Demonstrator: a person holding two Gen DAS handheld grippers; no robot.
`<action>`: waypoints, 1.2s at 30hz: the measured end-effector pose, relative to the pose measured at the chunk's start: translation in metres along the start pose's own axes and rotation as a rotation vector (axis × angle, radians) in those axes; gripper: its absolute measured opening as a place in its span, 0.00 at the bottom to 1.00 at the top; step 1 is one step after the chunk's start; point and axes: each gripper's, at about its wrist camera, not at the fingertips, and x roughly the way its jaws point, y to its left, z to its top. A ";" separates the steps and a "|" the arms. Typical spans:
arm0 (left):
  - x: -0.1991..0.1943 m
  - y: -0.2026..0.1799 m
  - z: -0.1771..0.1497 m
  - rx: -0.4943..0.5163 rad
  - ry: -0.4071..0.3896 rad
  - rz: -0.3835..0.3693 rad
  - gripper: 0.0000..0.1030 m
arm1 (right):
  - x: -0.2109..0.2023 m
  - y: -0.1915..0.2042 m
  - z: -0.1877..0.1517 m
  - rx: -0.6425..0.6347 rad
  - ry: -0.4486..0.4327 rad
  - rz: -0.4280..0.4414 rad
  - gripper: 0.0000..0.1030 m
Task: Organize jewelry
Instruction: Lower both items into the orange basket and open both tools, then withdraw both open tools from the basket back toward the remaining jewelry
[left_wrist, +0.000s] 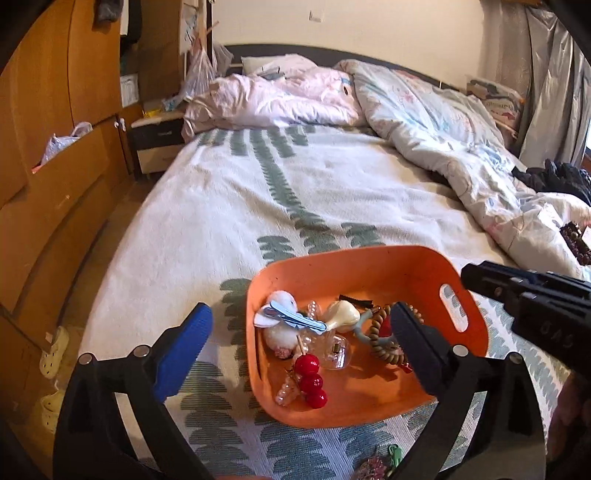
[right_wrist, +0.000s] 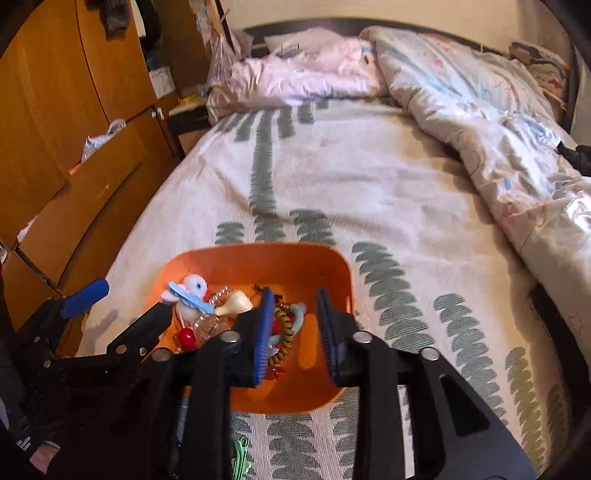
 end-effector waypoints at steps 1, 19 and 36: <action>-0.003 0.000 0.000 0.005 -0.004 0.013 0.95 | -0.008 -0.001 0.000 0.000 -0.019 -0.003 0.41; -0.064 0.024 -0.030 -0.004 0.002 0.072 0.95 | -0.105 -0.003 -0.038 0.018 -0.233 0.039 0.83; -0.077 0.011 -0.105 0.046 0.119 0.142 0.95 | -0.090 0.025 -0.124 0.006 -0.065 0.090 0.97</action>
